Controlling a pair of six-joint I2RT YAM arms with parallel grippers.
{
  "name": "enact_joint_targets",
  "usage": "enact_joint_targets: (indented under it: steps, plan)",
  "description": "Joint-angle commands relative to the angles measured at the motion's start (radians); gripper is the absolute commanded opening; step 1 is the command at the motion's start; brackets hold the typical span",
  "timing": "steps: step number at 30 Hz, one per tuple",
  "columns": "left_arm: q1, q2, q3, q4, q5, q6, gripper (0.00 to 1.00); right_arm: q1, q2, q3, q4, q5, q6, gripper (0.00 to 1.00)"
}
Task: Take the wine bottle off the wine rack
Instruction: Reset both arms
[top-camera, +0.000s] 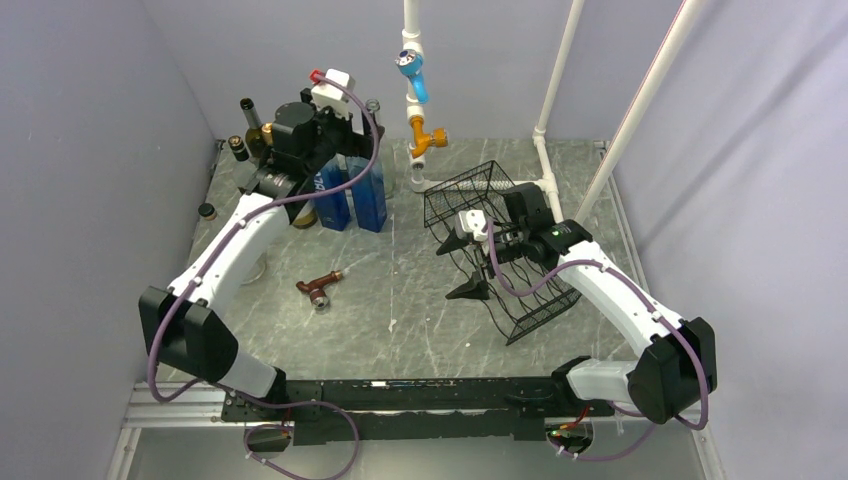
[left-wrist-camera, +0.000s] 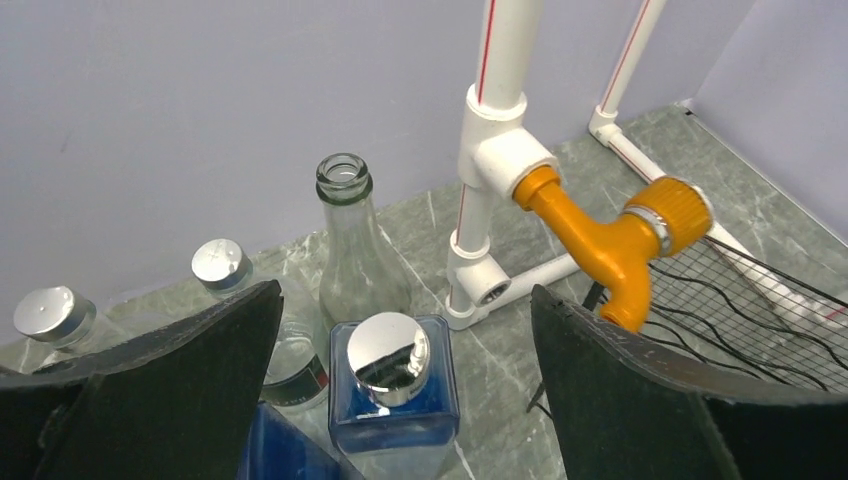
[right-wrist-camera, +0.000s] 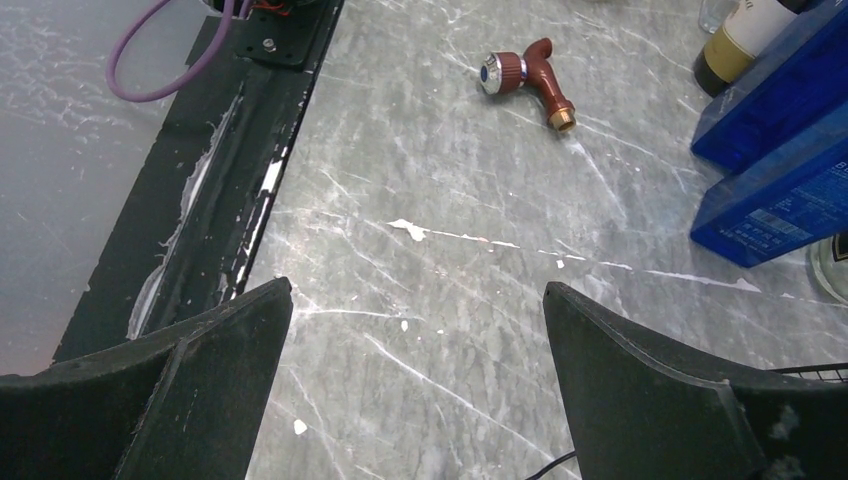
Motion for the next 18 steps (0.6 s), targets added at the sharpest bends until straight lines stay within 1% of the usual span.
enact_joint_targets:
  steps: [1,10,15,18]
  plan:
    - [0.002,-0.093,0.063,-0.046,0.06,-0.022,1.0,-0.011,-0.033,0.004,0.009,-0.035,-0.016,1.0]
    - [0.011,-0.218,0.035,-0.187,0.202,-0.046,1.0,-0.048,-0.047,0.006,0.011,-0.037,-0.002,1.0]
    - [0.016,-0.328,-0.062,-0.251,0.277,-0.083,1.0,-0.082,-0.057,0.012,0.021,-0.032,0.035,1.0]
    - [0.017,-0.411,-0.148,-0.274,0.29,-0.101,1.0,-0.121,-0.072,0.015,0.027,-0.032,0.06,1.0]
